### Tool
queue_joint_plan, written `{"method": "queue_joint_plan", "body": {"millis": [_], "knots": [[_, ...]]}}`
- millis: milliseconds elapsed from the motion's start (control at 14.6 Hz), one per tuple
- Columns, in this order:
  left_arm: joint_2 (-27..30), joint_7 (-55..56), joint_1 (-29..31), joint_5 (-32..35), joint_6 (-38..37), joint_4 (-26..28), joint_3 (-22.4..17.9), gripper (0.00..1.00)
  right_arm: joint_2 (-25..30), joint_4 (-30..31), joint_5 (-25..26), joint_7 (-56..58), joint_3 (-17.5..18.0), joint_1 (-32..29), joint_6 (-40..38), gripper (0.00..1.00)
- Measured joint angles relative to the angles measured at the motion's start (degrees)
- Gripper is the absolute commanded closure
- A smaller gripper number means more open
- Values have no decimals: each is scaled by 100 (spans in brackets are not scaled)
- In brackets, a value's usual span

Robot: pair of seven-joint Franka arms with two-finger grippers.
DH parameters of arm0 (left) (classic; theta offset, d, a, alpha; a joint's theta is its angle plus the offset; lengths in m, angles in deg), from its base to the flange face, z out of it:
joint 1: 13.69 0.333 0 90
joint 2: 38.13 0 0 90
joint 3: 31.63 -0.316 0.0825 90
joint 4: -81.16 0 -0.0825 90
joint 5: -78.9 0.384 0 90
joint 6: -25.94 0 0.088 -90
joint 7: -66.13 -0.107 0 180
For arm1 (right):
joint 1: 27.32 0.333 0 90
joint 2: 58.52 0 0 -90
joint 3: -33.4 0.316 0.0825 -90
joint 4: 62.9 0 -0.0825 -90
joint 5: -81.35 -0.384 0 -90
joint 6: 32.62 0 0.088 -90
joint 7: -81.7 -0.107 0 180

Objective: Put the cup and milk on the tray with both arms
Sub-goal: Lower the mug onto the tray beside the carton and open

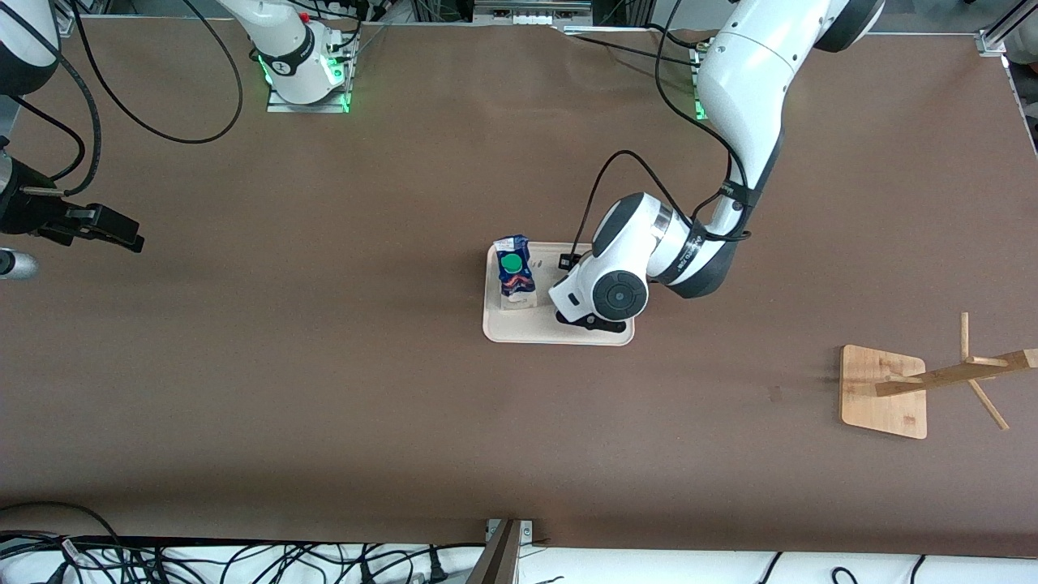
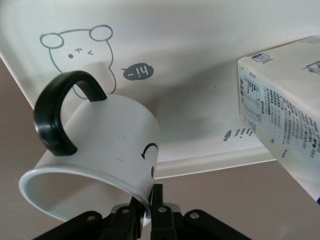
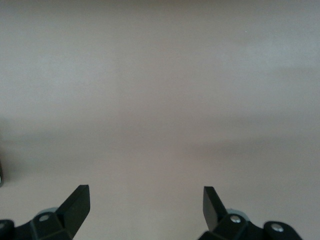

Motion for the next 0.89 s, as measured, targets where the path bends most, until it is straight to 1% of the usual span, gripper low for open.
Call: {"method": "queue_joint_plan", "body": {"millis": [137,412,549,686,892], "knots": [[-16,2,0,0,-1,-17,-20,51,0,0,8,181,0,0,0,0],[-17,3,1,0,-6,-30,-69,49,0,0,18,256,-3,-4,0,0],[-17,5,0,0,-7,-43,-73,46,0,0,23,265,-5,-7,0,0],[-15,9,1,0,-11,-74,-107,0,0,0,40,268,-7,-10,0,0],[33,9,7,0,-140,-220,-224,0,0,0,47,271,-8,-13,0,0]]}}
